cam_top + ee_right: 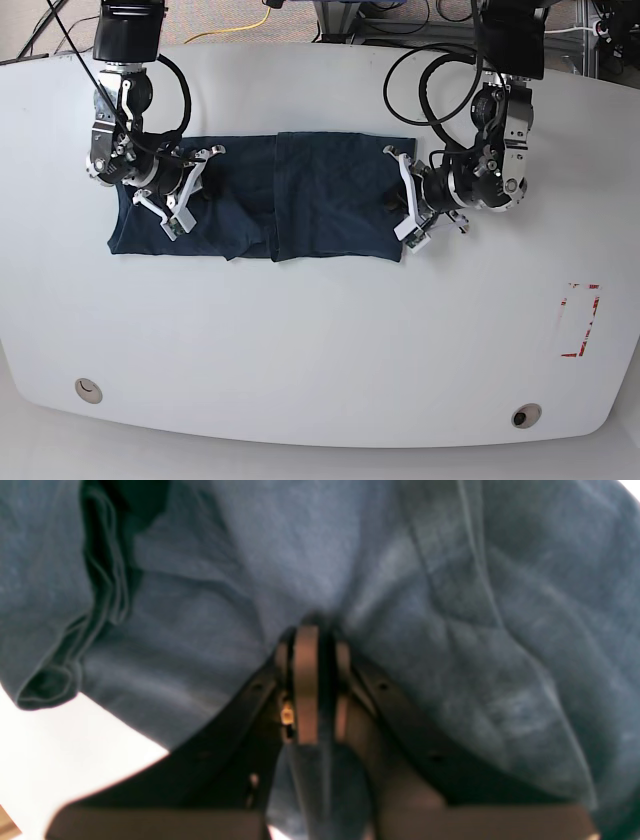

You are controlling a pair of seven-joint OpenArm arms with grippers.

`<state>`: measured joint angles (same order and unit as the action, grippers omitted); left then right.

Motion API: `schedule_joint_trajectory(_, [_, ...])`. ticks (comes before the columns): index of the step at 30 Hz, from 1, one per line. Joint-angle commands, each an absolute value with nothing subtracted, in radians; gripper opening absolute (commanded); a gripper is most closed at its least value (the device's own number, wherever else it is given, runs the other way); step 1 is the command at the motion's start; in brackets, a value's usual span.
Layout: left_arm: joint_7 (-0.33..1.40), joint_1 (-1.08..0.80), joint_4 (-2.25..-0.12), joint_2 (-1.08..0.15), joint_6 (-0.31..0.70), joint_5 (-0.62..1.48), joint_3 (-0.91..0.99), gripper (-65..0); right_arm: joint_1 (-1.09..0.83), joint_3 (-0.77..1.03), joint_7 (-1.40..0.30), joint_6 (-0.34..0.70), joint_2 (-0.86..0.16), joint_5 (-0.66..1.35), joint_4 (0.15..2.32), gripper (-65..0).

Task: Layout the t-shirt on the table in an organized manner, then fold the t-shirt properly
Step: 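Lay the folded end down and hold it with the left gripper, then move the right gripper to the strip's end and grasp it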

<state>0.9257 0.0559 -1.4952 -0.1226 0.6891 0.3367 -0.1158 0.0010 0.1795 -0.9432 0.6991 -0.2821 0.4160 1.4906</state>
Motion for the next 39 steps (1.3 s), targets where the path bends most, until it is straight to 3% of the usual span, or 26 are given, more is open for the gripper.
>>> schedule_joint_trajectory(1, [0.849,0.076,-1.504,-0.122,0.690,0.358,-0.128,-65.0,0.016,0.185,-0.957,0.698,-0.295,0.418,1.546,-61.0])
schedule_joint_trajectory(11, [0.800,0.076,-1.392,-0.122,0.688,0.358,-0.143,-65.0,0.030,0.203,-1.043,0.698,-0.295,0.424,1.715,-60.9])
schedule_joint_trajectory(18, [0.800,0.073,-1.386,-0.128,0.688,0.358,-0.142,-65.0,0.090,0.363,-1.184,0.698,-0.274,0.535,1.827,-59.1])
schedule_joint_trajectory(21, [0.800,0.071,-1.388,-0.139,0.688,0.358,-0.142,-65.0,0.139,0.469,-1.256,0.698,-0.271,0.553,1.824,-46.5])
schedule_joint_trajectory(23, [0.800,0.071,-1.388,-0.145,0.688,0.358,-0.142,-65.0,0.166,0.541,-1.288,0.698,-0.271,0.544,1.813,-31.9])
schedule_joint_trajectory(26, [0.800,0.071,-1.386,-0.150,0.688,0.358,-0.142,-65.0,0.194,0.611,-1.308,0.698,-0.277,0.535,1.755,-14.9])
schedule_joint_trajectory(28, [0.800,0.071,-1.386,-0.150,0.688,0.358,-0.140,-65.0,0.220,0.653,-1.316,0.698,-0.283,0.539,1.689,-7.8])
schedule_joint_trajectory(39, [0.800,0.071,-1.383,-0.171,0.688,0.358,-0.140,-65.0,0.289,0.773,-1.253,0.698,-0.437,0.618,1.179,-6.5])
